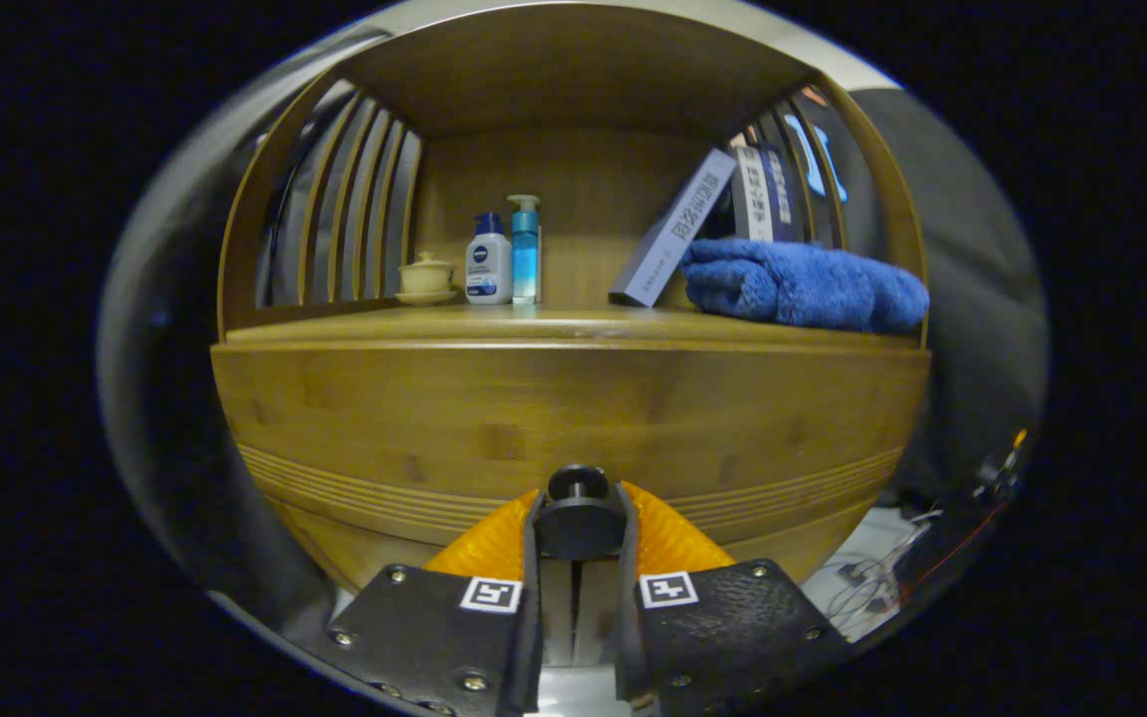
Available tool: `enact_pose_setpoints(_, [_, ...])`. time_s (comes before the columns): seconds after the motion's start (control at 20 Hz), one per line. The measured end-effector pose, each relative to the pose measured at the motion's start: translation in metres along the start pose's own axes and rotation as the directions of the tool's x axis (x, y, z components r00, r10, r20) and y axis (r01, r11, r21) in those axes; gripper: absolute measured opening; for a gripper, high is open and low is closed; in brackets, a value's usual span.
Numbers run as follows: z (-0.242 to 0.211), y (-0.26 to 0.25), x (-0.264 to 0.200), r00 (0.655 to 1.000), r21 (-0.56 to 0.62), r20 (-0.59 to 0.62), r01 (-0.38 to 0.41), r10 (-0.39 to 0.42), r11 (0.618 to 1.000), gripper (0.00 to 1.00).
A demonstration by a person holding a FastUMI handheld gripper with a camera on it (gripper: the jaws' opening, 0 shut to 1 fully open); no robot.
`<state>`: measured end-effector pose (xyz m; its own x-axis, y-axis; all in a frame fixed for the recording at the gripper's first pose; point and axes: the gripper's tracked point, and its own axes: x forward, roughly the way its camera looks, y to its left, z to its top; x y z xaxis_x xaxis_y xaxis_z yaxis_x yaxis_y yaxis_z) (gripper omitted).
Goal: Pull open the drawer, take out the items inside it, and place them on the countertop above the cabinet.
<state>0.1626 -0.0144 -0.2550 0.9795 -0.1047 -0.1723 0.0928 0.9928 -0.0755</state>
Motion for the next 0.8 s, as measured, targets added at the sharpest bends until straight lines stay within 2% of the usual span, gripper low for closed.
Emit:
enact_pose_setpoints(0.25, [-0.009,-0.002,-0.041,1.000,0.063,0.028,-0.014,0.012,0.998,0.29])
enact_pose_setpoints(0.8, [-0.038,-0.011,-0.143,0.999,0.033,0.040,-0.030,0.029,0.999,0.29])
